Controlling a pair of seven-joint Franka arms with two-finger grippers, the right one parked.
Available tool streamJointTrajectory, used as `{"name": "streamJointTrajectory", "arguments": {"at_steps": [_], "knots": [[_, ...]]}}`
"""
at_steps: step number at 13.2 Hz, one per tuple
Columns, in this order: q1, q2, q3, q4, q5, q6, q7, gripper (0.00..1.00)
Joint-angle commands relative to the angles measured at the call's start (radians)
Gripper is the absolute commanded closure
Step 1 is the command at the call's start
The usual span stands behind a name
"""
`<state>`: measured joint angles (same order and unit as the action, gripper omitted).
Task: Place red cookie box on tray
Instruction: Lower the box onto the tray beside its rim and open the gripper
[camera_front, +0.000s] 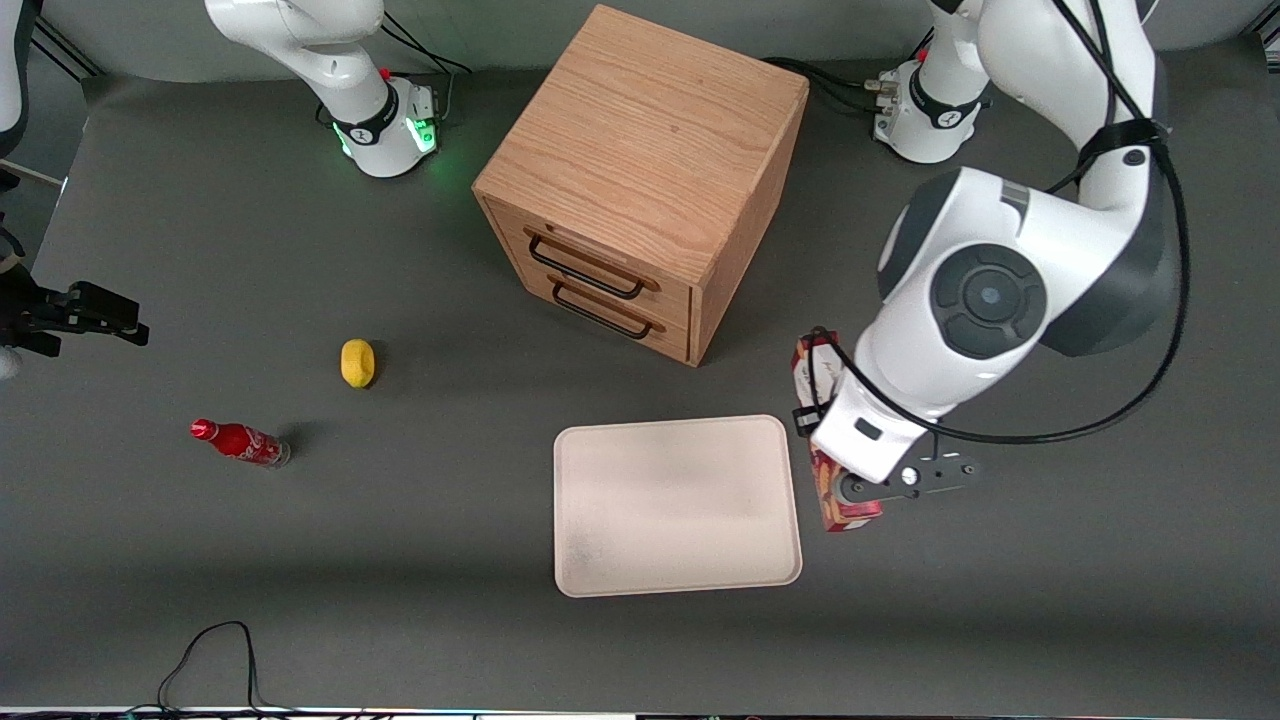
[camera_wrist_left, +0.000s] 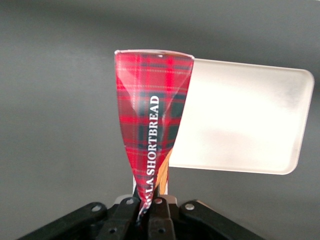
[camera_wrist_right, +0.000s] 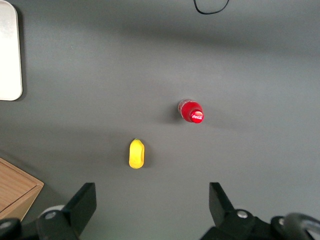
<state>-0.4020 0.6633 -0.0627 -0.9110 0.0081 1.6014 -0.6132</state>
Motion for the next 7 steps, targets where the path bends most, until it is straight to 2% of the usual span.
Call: {"name": "streamJointTrajectory", "arguments": {"at_steps": [1,3,7], "knots": [[0.0,0.036,-0.005,0.031,0.0,0.05,-0.019,1.0],[-0.003,0.087,-0.003,0.001,0.01,0.125,0.018,1.0],[0.012,0.111,-0.003,-0.161,0.009,0.316,0.105,1.0]]}}
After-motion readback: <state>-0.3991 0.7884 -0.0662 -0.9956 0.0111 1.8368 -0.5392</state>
